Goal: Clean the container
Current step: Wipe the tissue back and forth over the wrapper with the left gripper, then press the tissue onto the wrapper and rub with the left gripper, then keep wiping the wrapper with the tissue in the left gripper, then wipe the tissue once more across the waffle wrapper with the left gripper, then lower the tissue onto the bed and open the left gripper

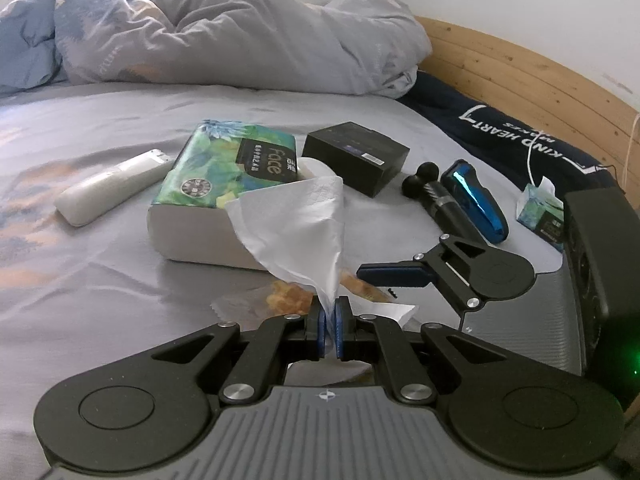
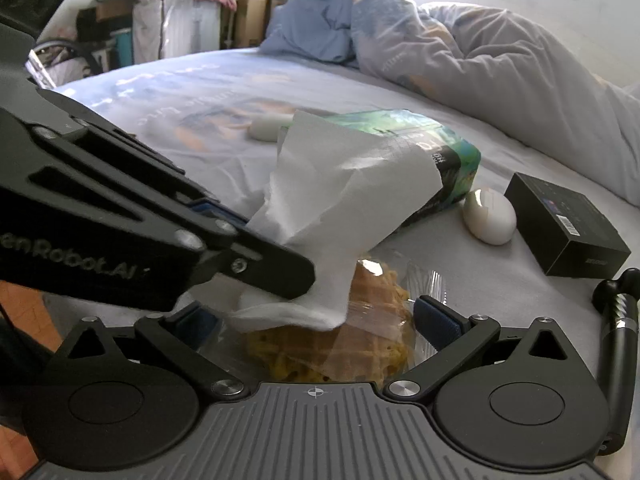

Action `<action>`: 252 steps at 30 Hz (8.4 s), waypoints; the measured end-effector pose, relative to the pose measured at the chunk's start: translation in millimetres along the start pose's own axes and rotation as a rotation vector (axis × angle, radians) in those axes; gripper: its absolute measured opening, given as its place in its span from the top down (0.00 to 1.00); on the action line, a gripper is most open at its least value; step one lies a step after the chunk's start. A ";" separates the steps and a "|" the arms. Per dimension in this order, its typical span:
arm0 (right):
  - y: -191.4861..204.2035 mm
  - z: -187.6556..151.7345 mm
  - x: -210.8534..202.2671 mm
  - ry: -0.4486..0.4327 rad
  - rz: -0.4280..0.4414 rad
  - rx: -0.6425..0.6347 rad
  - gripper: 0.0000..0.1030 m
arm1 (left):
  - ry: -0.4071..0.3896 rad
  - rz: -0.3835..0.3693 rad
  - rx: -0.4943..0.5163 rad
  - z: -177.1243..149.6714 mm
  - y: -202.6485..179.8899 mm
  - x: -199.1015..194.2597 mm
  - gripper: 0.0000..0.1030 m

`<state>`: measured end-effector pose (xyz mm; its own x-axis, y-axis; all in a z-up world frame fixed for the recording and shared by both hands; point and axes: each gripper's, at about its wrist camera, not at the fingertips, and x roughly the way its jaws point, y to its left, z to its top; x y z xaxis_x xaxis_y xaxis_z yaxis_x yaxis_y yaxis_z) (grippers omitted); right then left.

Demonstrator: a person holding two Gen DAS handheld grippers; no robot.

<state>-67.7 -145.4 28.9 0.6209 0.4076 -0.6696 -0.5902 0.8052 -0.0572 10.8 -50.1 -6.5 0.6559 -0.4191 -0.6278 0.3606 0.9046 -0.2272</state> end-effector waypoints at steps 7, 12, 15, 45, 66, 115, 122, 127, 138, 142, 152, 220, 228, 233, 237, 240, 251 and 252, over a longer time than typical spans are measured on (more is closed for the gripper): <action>3.8 5.2 3.4 0.002 0.002 -0.002 0.00 | 0.041 -0.047 0.045 -4.0 -5.5 -3.1 0.91; 4.8 4.9 3.6 0.002 -0.002 0.000 0.00 | 0.048 -0.064 0.047 -4.5 -7.0 -2.0 0.91; 4.8 4.9 3.4 0.003 -0.003 0.001 0.00 | 0.045 -0.066 0.044 -4.7 -7.9 -0.6 0.91; 0.4 5.2 2.8 0.010 0.008 0.018 0.00 | 0.013 -0.023 0.032 -1.9 -3.2 -2.9 0.91; 0.3 3.6 2.6 0.002 0.000 0.015 0.00 | 0.011 -0.027 0.042 -1.8 -13.8 5.9 0.91; -1.8 5.7 0.6 0.003 0.000 0.017 0.00 | -0.011 -0.006 0.008 -1.3 -10.4 5.1 0.92; 1.7 5.0 2.3 0.008 0.001 0.017 0.00 | 0.000 -0.005 0.013 -2.6 -7.6 0.4 0.92; 2.2 4.9 2.5 0.008 0.000 0.019 0.00 | 0.013 -0.020 0.026 -5.1 -11.0 -0.3 0.92; 1.6 5.3 2.4 0.008 -0.001 0.024 0.00 | 0.017 -0.038 0.019 -4.4 -15.5 4.4 0.92; 0.9 4.8 2.4 0.007 0.003 0.029 0.00 | 0.013 -0.037 0.009 -2.5 -16.1 8.5 0.91; 1.4 5.2 3.1 0.011 0.002 0.027 0.00 | -0.004 -0.015 -0.013 1.2 -12.1 10.0 0.91; 1.8 10.2 4.5 0.016 -0.006 0.031 0.00 | 0.026 -0.030 0.001 -5.0 -9.5 -2.8 0.91; 1.3 11.3 4.2 0.015 -0.006 0.036 0.00 | 0.032 -0.049 -0.019 -2.3 -10.2 2.8 0.91; 1.0 8.2 4.9 0.014 -0.003 0.040 0.00 | 0.024 -0.042 -0.035 -0.7 -10.0 6.7 0.91; 1.7 7.5 4.3 0.013 -0.006 0.036 0.00 | 0.009 -0.023 -0.060 2.4 -6.1 7.8 0.91; 1.7 7.3 4.5 0.014 -0.007 0.033 0.00 | 0.002 -0.011 -0.073 4.1 -4.0 8.5 0.91; 2.3 7.4 4.5 0.009 -0.014 0.014 0.00 | -0.019 0.033 -0.091 5.3 2.3 3.6 0.91; 2.5 7.6 4.4 0.009 -0.014 0.011 0.00 | -0.019 0.035 -0.091 5.6 2.5 3.2 0.91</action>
<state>-62.5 -138.3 31.5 0.6245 0.3923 -0.6754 -0.5756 0.8156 -0.0585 17.5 -49.5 -4.9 0.6799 -0.3882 -0.6222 0.2765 0.9215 -0.2728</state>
